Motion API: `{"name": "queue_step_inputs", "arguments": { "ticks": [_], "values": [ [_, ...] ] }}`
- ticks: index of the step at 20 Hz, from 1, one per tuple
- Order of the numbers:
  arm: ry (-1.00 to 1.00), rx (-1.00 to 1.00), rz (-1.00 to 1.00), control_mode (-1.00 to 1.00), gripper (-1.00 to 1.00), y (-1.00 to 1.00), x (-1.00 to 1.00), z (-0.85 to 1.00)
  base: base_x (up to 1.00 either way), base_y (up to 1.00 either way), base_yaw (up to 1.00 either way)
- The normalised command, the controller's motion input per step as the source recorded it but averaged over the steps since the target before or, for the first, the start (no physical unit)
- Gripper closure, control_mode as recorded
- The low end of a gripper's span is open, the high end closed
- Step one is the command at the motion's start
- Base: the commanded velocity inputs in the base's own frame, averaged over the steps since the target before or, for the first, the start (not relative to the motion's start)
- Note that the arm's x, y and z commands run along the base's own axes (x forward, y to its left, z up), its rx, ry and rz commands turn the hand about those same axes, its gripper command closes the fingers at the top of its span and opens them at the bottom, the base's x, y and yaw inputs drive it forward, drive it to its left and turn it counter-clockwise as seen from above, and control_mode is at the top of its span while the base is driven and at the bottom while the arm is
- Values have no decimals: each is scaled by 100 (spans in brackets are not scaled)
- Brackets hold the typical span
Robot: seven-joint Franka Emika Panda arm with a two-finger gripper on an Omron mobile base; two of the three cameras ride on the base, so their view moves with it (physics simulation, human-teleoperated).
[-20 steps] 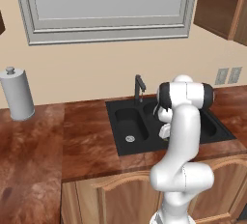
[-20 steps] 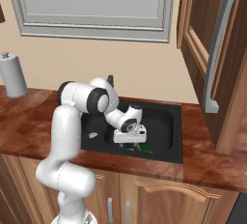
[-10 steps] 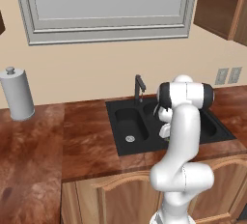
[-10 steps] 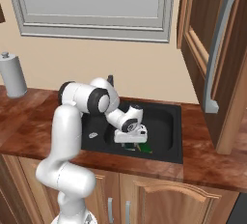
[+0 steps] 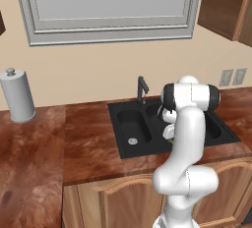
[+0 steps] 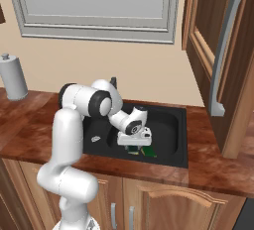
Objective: Pick up the sponge and sponge from the sink, and place them back in the cabinet, and close the cabinet doors.
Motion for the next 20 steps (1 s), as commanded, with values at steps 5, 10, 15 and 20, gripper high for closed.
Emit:
{"name": "queue_step_inputs", "arguments": {
  "ticks": [5,10,15,20],
  "values": [
    [1,0,-2,-100,100,6,-6,39,0,0,0],
    [2,0,-4,-100,100,9,-10,46,0,0,0],
    [0,0,-2,-100,100,5,-5,51,0,0,0],
    [0,0,-1,-100,100,3,-1,55,0,0,0]
  ]
}}
